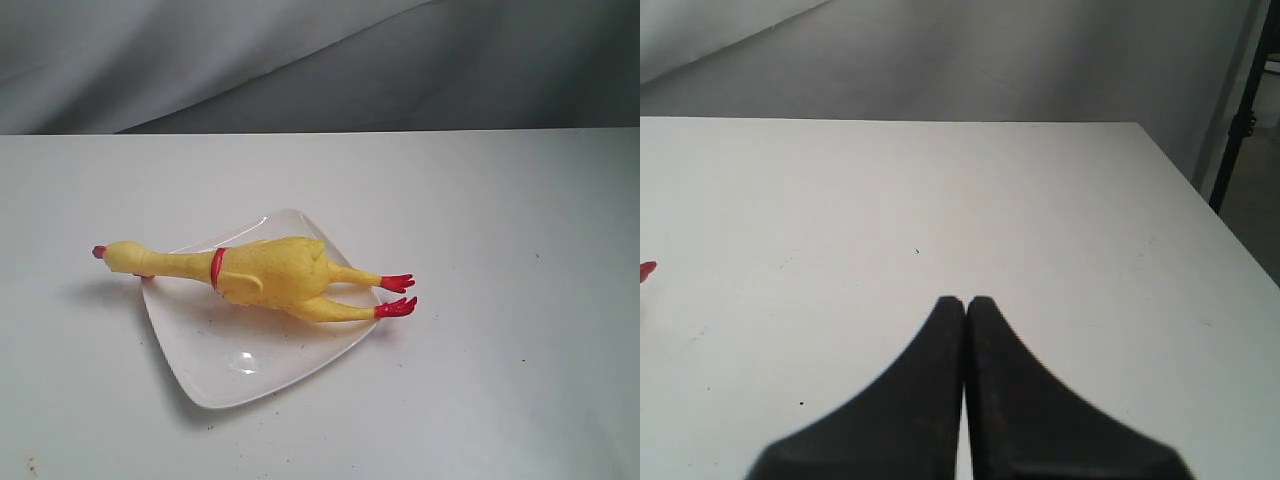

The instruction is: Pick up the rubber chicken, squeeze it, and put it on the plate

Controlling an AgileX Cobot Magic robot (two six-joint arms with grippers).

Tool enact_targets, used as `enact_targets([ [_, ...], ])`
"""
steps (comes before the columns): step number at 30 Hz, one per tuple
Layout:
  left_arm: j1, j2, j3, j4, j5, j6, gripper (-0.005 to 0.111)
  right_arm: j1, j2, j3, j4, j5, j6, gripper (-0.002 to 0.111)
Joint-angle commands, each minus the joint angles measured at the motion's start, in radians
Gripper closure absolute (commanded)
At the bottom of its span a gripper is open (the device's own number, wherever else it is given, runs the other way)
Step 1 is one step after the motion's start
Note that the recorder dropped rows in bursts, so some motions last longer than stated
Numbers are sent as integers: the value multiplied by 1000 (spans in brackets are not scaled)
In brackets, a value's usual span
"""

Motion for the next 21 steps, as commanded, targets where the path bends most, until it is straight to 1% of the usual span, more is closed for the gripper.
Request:
enact_targets([
  [1, 47, -48, -3, -2, -2, -5, 106, -6, -4, 4, 6, -2, -5, 108],
  [9, 303, -300, -3, -2, -17, -3, 106, -6, -4, 4, 6, -2, -5, 108],
  [12, 369, -400, -3, -2, -17, -65, 106, -6, -4, 4, 6, -2, -5, 108],
  [15, 397, -478, 5, -2, -21, -139, 106, -6, -4, 4, 6, -2, -5, 108],
  [21, 397, -598, 62, -4, -88, -273, 106, -6, -4, 4, 6, -2, -5, 108],
])
